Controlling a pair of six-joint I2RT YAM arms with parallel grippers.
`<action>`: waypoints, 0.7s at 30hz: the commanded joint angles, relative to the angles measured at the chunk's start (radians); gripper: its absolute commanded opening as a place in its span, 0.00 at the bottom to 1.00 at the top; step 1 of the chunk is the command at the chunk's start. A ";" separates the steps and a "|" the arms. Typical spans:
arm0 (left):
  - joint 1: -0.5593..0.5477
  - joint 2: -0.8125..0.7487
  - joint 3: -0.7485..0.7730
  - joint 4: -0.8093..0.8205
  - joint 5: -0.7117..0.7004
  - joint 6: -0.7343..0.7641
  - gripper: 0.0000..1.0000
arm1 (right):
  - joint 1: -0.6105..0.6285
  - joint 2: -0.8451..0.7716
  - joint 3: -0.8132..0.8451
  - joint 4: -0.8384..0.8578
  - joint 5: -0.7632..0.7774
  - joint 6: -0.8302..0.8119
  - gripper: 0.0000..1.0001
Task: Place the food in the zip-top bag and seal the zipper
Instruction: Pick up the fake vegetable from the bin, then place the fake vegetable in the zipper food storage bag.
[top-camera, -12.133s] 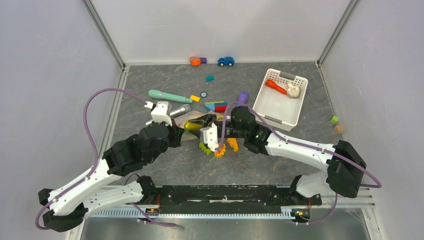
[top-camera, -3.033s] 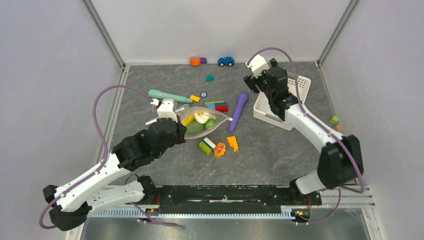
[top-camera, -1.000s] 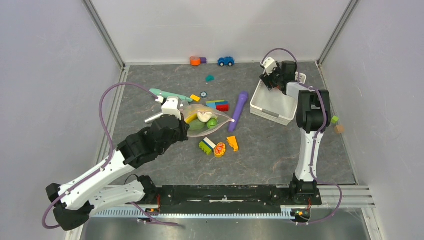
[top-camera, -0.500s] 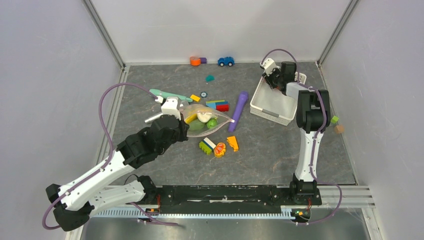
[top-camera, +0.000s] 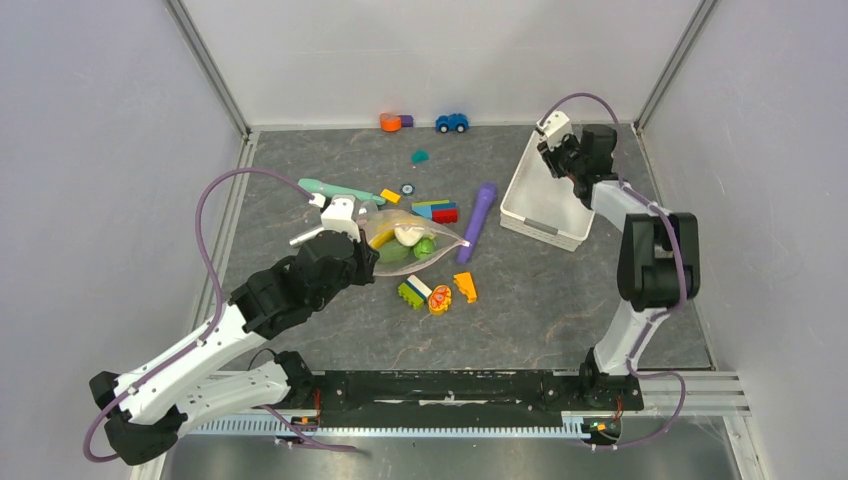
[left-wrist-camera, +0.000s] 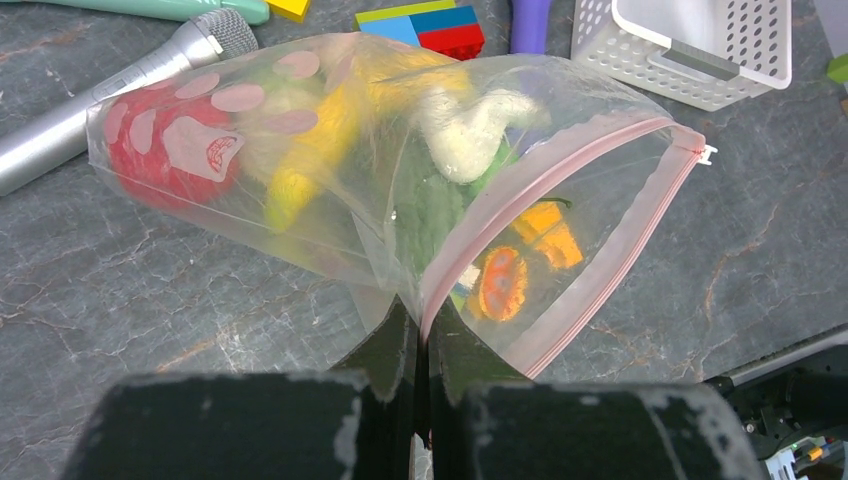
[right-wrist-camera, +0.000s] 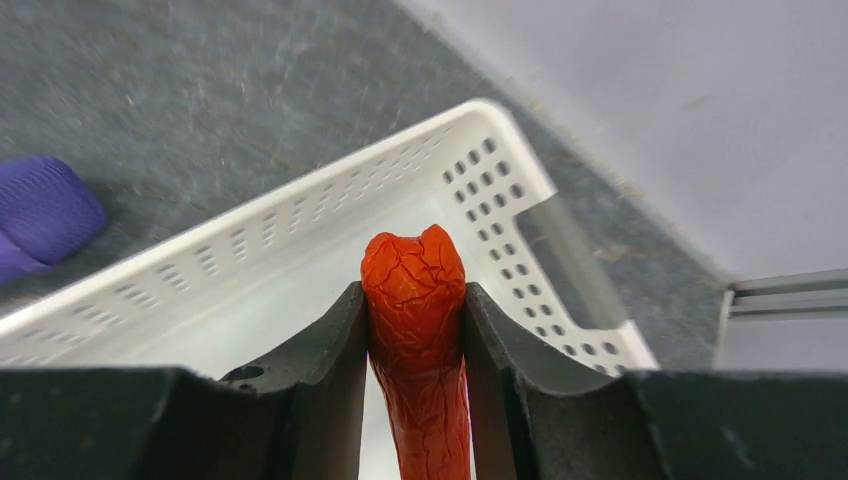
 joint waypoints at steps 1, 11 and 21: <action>0.004 -0.014 0.004 0.048 0.031 0.020 0.02 | 0.013 -0.203 -0.099 0.134 -0.017 0.104 0.09; 0.005 -0.027 0.004 0.053 0.040 0.012 0.02 | 0.285 -0.613 -0.376 0.274 -0.061 0.133 0.10; 0.005 -0.040 0.001 0.053 0.049 0.010 0.02 | 0.400 -0.825 -0.598 0.739 -0.559 0.566 0.10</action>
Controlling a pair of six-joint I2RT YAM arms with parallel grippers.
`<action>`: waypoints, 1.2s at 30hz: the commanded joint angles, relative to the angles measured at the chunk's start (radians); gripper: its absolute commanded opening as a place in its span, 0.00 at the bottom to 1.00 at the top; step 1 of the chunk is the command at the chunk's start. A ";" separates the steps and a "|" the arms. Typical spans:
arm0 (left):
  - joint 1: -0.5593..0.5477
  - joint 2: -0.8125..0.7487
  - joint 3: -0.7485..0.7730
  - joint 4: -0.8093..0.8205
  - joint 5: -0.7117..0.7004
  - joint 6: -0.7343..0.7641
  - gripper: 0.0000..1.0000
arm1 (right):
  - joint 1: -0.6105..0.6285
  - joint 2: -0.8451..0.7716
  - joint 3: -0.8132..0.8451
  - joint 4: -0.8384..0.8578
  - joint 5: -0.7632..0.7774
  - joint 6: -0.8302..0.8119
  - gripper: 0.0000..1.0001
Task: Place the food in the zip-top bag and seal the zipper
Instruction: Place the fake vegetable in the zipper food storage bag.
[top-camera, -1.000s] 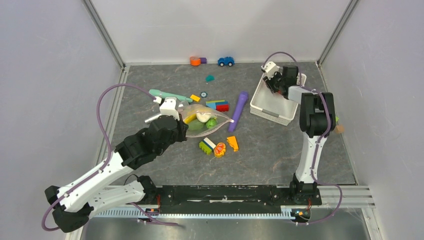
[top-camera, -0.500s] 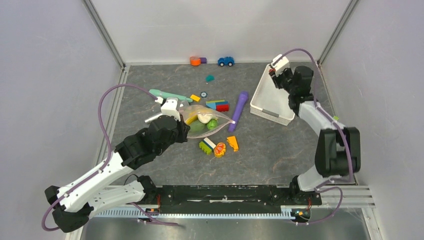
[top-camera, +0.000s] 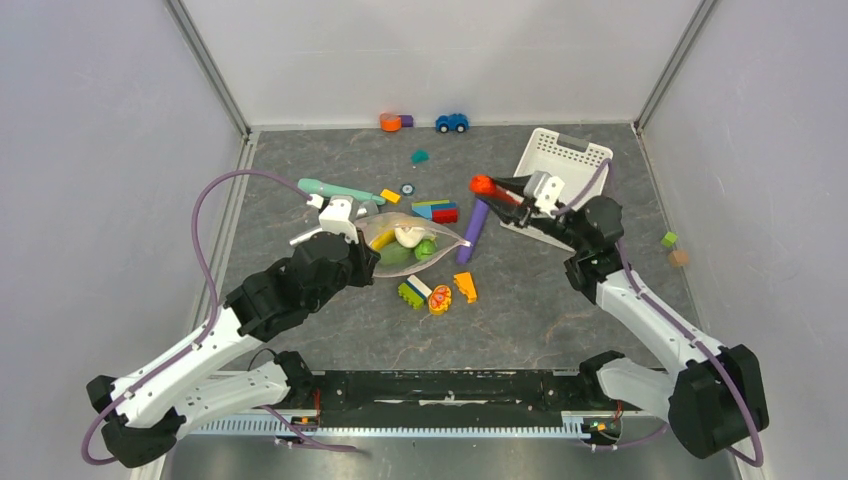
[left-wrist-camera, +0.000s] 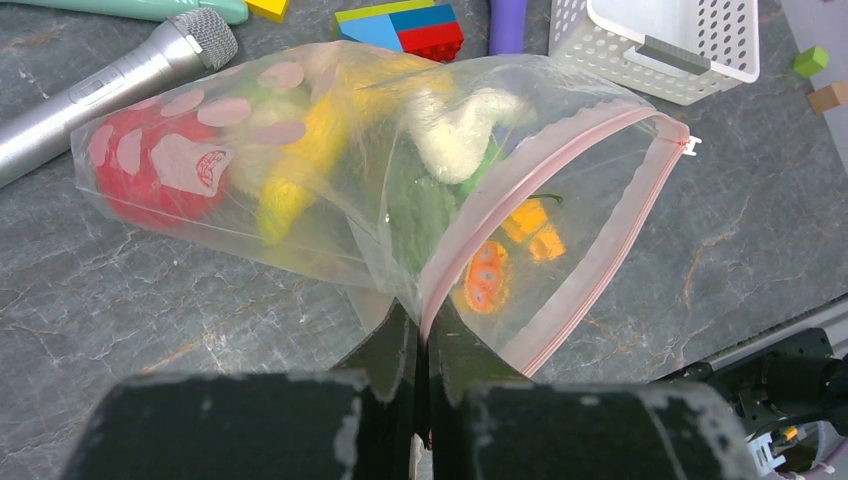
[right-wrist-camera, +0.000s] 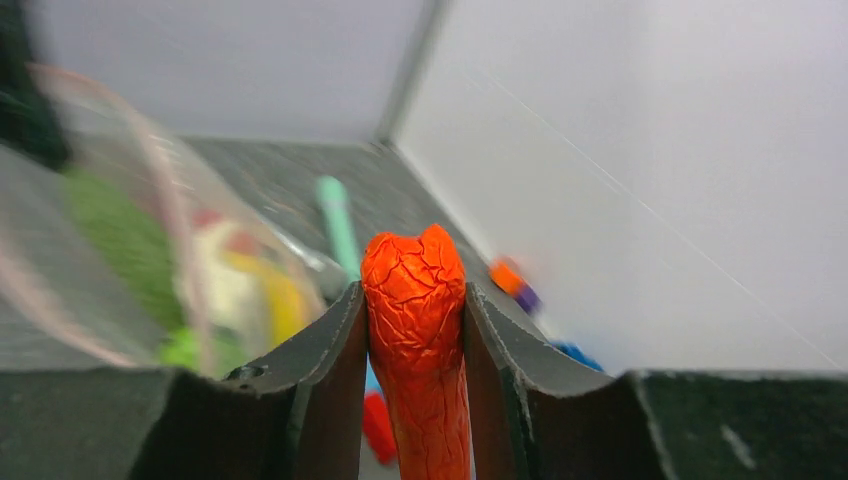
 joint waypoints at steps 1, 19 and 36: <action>0.005 -0.020 0.001 0.054 0.009 0.010 0.02 | 0.050 -0.021 -0.055 0.388 -0.304 0.350 0.10; 0.005 0.004 0.006 0.058 0.058 0.019 0.02 | 0.304 0.325 -0.024 1.324 -0.468 1.019 0.10; 0.005 0.005 0.009 0.064 0.121 0.020 0.02 | 0.400 0.288 0.138 0.474 -0.317 0.328 0.07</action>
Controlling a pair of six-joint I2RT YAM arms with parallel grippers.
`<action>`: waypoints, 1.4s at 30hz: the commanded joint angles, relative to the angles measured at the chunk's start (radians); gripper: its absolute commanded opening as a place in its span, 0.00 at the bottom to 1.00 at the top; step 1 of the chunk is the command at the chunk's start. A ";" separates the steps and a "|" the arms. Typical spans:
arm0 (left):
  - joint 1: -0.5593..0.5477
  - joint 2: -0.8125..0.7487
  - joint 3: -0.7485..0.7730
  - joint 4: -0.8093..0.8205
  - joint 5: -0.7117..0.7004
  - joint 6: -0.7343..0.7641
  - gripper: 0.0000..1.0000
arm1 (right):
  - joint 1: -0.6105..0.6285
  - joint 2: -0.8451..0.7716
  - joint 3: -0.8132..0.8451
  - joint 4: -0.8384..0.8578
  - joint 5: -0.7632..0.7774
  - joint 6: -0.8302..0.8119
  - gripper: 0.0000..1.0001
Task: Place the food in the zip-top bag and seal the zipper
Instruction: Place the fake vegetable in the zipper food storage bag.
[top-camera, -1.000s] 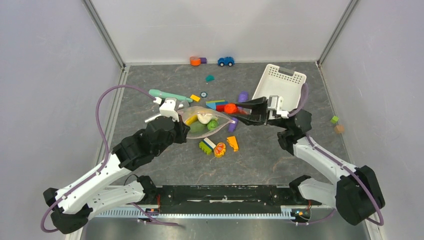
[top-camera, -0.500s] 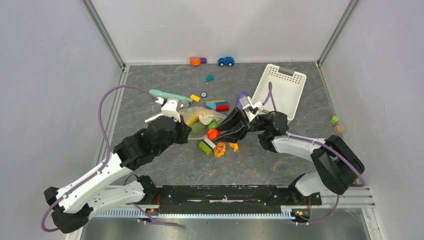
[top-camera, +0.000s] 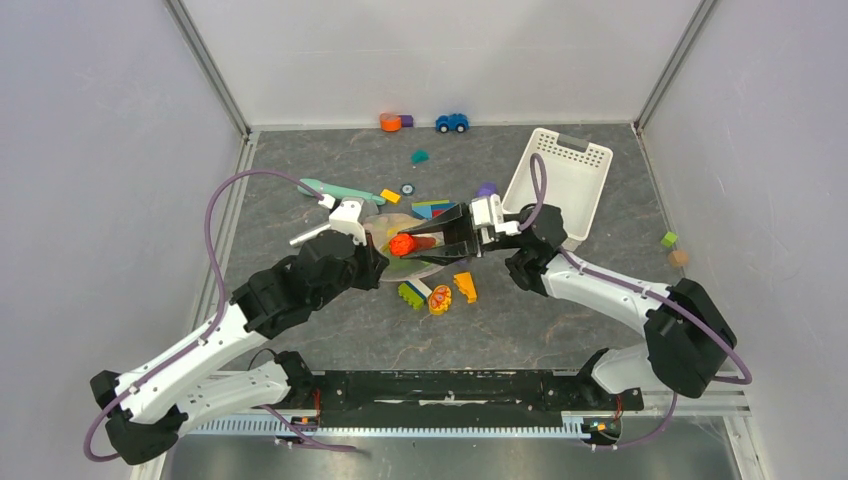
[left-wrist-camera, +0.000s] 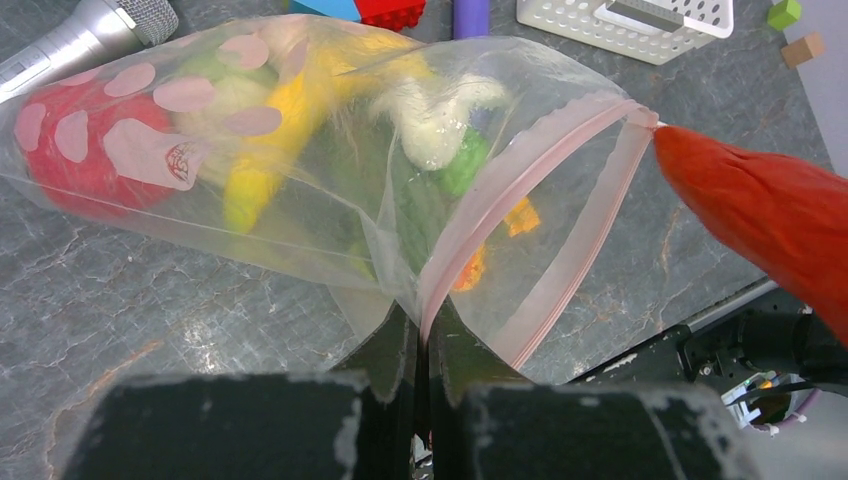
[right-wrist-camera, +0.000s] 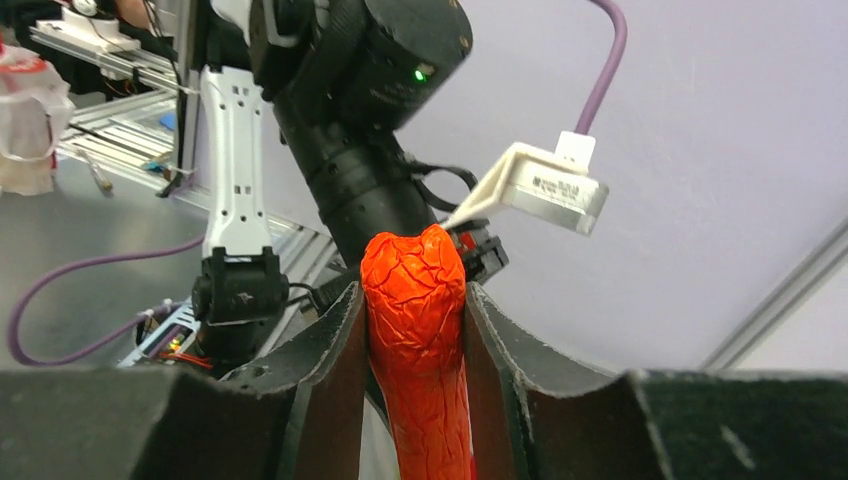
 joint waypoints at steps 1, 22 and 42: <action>0.005 -0.027 0.009 0.056 0.034 0.020 0.02 | 0.004 0.007 -0.017 -0.065 0.044 -0.119 0.07; 0.005 -0.055 0.006 0.059 0.022 0.017 0.02 | 0.007 -0.012 -0.009 -0.633 0.267 -0.637 0.26; 0.005 -0.065 0.004 0.058 0.006 0.012 0.02 | 0.008 -0.162 0.048 -0.833 0.264 -0.543 0.98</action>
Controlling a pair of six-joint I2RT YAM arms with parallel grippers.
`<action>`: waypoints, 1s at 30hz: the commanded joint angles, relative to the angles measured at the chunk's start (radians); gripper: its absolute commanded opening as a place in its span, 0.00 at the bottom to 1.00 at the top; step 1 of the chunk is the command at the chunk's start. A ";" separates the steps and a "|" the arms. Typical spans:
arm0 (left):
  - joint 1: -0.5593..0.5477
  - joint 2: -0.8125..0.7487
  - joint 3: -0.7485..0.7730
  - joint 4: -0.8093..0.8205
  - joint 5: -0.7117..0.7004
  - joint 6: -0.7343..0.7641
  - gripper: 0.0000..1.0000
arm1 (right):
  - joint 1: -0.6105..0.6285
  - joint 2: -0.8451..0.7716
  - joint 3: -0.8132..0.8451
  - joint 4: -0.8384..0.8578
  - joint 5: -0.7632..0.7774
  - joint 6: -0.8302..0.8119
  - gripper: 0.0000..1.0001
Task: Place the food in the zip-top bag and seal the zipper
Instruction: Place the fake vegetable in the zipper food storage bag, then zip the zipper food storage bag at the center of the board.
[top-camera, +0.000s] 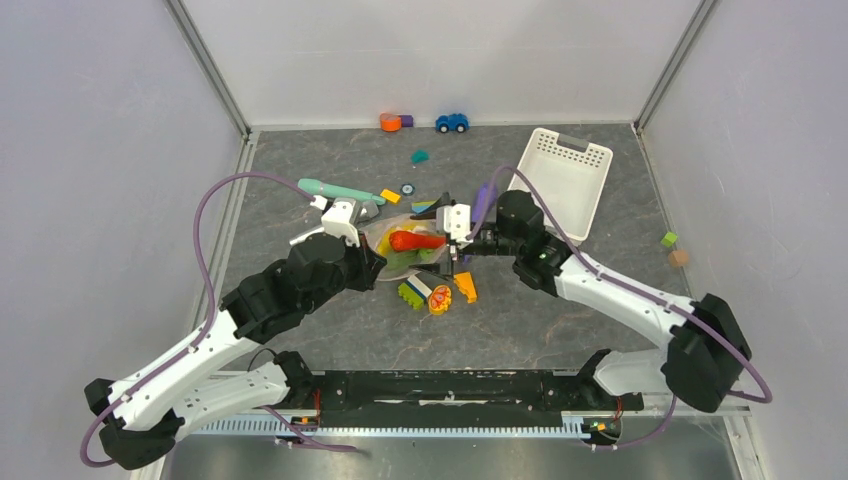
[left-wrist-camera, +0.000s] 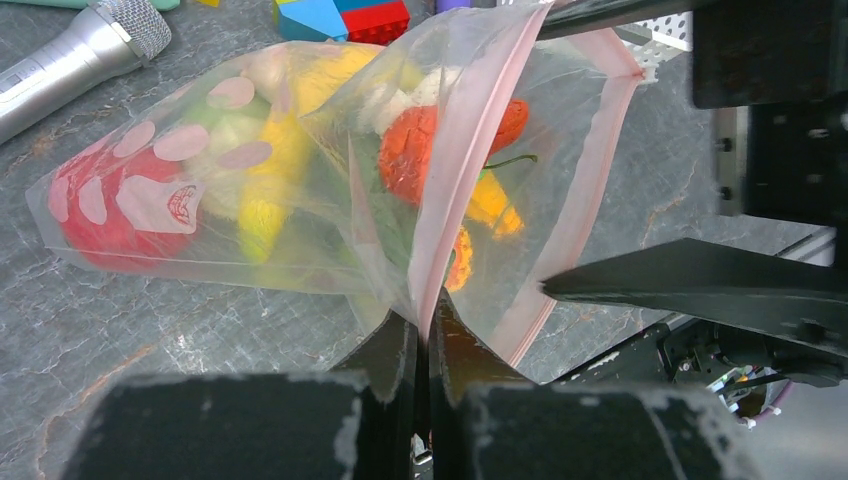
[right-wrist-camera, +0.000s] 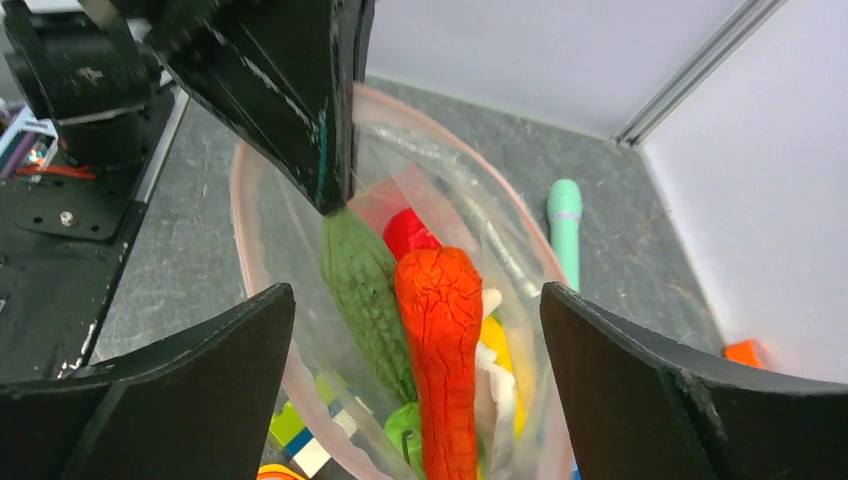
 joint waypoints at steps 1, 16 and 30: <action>0.004 -0.018 0.006 0.055 -0.012 0.010 0.02 | 0.000 -0.133 -0.008 0.009 0.018 0.038 0.98; 0.005 -0.048 0.114 -0.197 -0.062 -0.069 0.03 | -0.049 -0.384 -0.171 -0.125 0.319 0.099 0.98; 0.005 -0.034 0.187 -0.363 -0.065 -0.143 0.02 | -0.049 -0.492 -0.507 0.160 0.169 0.121 0.87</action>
